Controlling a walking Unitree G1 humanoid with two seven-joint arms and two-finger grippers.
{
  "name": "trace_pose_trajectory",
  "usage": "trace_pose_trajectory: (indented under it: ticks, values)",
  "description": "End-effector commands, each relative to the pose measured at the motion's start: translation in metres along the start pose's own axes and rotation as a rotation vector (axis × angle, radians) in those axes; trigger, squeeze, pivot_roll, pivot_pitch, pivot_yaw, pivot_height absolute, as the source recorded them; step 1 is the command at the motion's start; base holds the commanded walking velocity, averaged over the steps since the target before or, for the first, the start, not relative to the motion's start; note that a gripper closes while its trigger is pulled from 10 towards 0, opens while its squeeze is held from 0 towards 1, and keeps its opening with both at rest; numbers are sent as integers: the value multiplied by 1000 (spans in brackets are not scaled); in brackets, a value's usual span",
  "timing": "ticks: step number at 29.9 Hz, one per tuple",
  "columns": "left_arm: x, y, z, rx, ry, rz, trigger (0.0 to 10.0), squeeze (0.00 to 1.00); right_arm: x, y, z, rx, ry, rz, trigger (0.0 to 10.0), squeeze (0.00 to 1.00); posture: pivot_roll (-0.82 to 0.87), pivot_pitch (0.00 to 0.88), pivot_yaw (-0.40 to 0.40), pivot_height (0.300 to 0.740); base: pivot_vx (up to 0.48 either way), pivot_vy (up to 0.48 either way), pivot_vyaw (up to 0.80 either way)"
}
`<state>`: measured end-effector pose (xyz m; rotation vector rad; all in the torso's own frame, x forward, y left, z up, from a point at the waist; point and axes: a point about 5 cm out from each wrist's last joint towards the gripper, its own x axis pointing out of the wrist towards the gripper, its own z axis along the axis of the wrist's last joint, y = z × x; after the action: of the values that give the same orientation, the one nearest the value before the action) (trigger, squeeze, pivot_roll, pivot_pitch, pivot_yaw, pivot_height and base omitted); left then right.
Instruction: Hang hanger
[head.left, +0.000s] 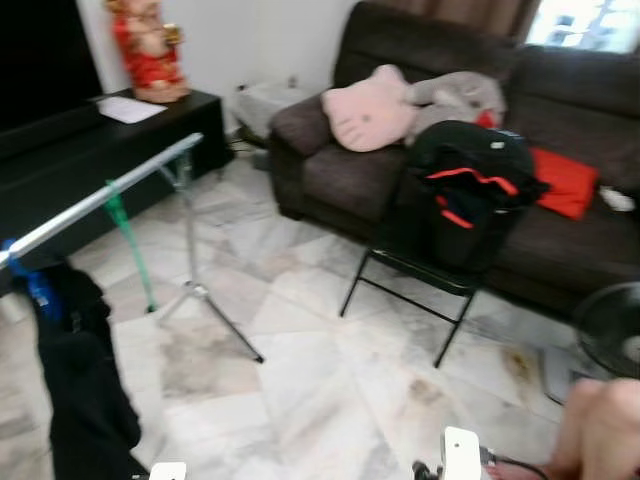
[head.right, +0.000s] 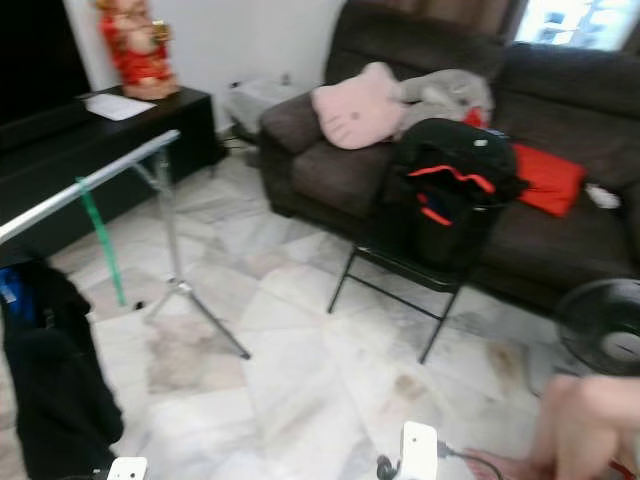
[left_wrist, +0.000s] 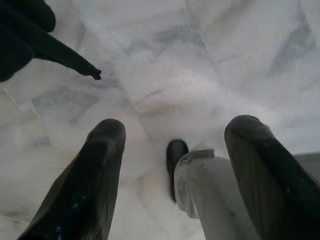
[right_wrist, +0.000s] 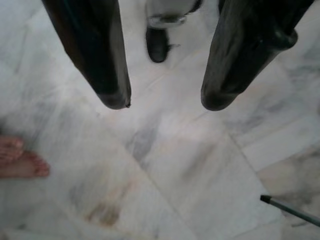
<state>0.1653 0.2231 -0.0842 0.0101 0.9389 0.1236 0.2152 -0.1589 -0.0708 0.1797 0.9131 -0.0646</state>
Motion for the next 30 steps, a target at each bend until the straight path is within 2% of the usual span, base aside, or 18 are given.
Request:
trace_pose_trajectory:
  ticks: [1, 7, 12, 15, 23, 30]
  values:
    - [2, -4, 4, -1, 5, -21, 10000, 0, 0, -5, 6, 1, -5, -18, 10000, 0, 60, 9, -26, 740, 0, 0, -738]
    - [-1, 7, -3, -5, 24, -22, 10000, 0, 1, -6, 9, -9, -7, -18, 10000, 0, 63, 11, -34, 740, 0, 0, -735]
    - [-2, 9, -7, 3, 37, -26, 10000, 0, 1, -6, 9, 0, -20, -19, 10000, 0, 61, 9, -34, 740, 0, 0, 0]
    - [-2, 8, -9, 2, 42, -26, 10000, 0, 1, -6, 10, 1, -21, -20, 10000, 0, 61, 9, -34, 740, 0, 0, 0]
    - [-1, -7, -11, 13, 58, -43, 10000, 0, 1, -6, 9, -2, -21, -21, 10000, 0, 64, 0, -33, 740, 243, 0, 0]
    - [-1, -8, -11, 19, 53, -50, 10000, 0, 0, -6, 8, -3, -19, -22, 10000, 0, 66, 0, -33, 740, 250, 0, 0]
